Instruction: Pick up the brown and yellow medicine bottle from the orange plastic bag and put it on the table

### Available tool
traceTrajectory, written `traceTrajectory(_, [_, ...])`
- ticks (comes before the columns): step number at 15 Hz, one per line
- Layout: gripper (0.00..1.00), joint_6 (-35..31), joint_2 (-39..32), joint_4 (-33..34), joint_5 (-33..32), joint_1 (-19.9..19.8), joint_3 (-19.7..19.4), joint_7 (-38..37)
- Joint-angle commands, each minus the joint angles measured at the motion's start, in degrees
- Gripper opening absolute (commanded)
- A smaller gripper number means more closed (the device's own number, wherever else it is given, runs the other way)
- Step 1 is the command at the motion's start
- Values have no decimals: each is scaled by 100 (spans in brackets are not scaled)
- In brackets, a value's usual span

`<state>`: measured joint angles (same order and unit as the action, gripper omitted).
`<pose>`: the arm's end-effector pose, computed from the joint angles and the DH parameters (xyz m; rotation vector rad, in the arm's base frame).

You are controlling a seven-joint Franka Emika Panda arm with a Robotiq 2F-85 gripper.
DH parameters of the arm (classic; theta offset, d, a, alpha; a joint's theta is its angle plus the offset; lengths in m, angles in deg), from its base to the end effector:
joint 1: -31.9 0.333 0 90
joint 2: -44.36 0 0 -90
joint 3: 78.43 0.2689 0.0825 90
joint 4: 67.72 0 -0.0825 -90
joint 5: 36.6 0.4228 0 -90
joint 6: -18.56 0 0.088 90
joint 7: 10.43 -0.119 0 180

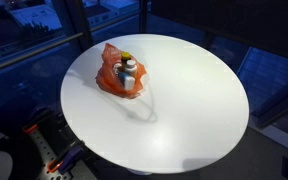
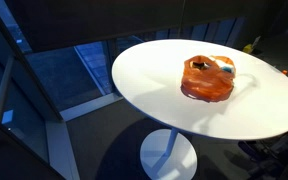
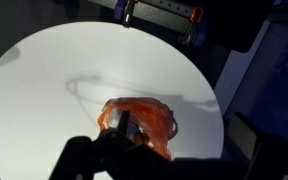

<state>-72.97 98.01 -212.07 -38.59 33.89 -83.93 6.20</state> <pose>0.3457 -0.0260 0.5169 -3.0735 -0.4147 -0.0291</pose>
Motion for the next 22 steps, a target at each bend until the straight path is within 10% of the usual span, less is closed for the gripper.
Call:
traceTrajectory(1, [100,14,-3,15,-24,50,-29,-33])
traceTrajectory(11, [100,-338,-540,248,19,55,116,-276])
traceTrajectory(22, [100,-1434,-2731,1089,82,-62,573,-1445])
